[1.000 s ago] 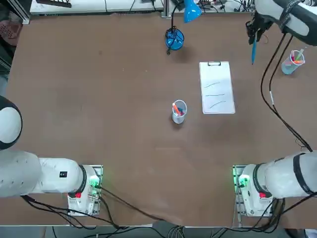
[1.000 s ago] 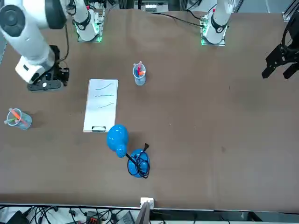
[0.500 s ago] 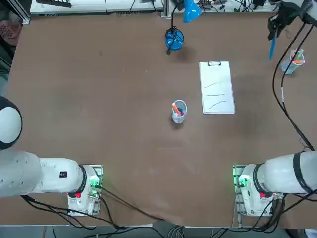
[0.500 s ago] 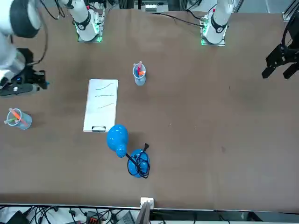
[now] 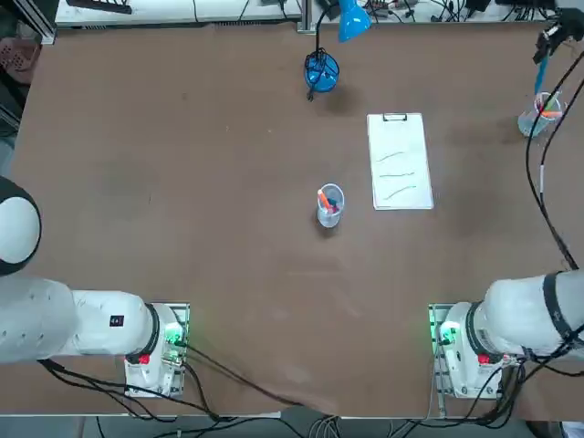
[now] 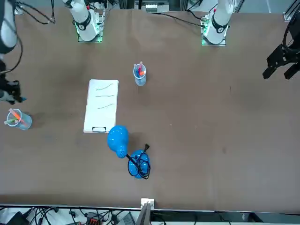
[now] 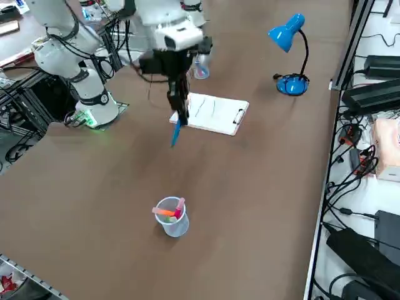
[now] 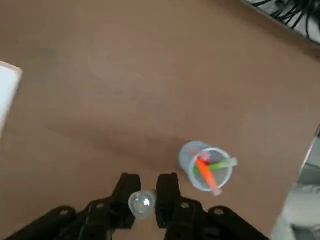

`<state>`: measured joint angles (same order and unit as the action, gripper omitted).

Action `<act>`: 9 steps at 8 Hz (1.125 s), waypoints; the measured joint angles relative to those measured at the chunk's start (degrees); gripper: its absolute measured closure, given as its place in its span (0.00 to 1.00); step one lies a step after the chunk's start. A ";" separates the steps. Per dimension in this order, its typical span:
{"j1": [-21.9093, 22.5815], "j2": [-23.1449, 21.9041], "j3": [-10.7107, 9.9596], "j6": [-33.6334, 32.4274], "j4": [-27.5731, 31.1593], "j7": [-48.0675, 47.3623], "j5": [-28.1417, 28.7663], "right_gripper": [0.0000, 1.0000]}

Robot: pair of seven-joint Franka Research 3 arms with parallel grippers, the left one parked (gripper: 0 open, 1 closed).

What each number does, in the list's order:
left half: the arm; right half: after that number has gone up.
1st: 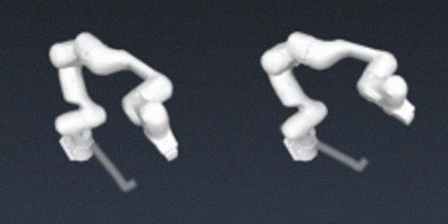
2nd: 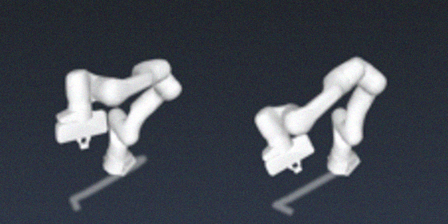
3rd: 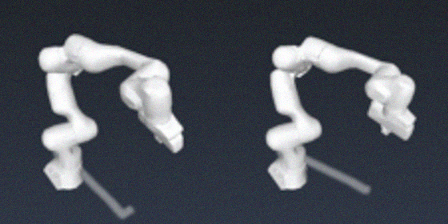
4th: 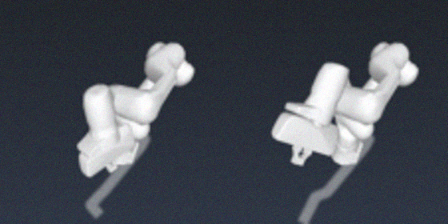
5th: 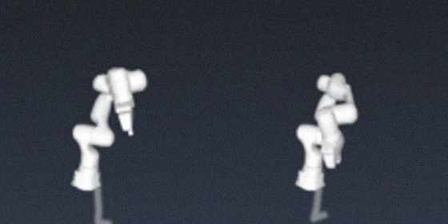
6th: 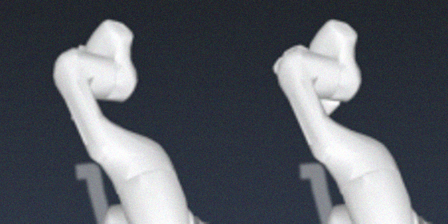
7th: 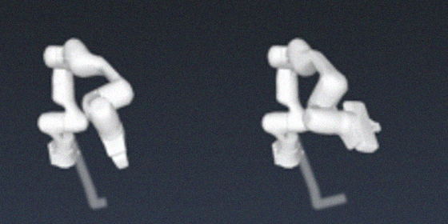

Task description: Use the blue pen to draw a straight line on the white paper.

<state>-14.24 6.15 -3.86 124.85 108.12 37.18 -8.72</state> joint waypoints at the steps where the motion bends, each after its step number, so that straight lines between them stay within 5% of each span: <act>1: -3.25 2.73 -0.03 4.84 -0.03 5.38 0.02 0.78; 4: -9.16 8.95 -0.02 11.12 -0.57 13.46 3.21 0.78; 9: -11.15 13.44 0.10 13.73 -1.30 14.79 6.55 0.78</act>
<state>-25.39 19.58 -3.76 138.58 106.82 51.97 -2.18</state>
